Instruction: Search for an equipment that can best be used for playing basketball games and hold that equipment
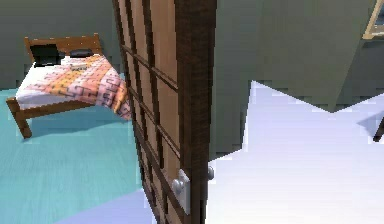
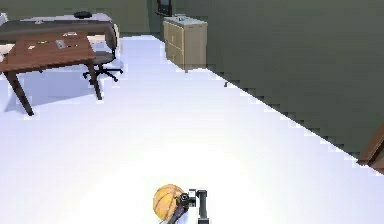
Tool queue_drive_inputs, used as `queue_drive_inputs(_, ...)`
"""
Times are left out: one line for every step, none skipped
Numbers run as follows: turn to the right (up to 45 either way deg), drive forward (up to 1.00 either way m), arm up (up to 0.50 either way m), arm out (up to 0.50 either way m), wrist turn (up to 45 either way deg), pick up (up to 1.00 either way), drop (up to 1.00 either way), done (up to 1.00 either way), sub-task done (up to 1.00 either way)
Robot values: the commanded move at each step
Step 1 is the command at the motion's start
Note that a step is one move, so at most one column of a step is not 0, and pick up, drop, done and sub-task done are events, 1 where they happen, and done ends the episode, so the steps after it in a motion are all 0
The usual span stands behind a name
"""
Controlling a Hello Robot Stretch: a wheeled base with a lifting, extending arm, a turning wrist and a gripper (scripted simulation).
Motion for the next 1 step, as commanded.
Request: queue_drive_inputs(0.0, 0.00, 0.00, 0.00, 45.0, 0.00, 0.00, 0.00, 0.00)
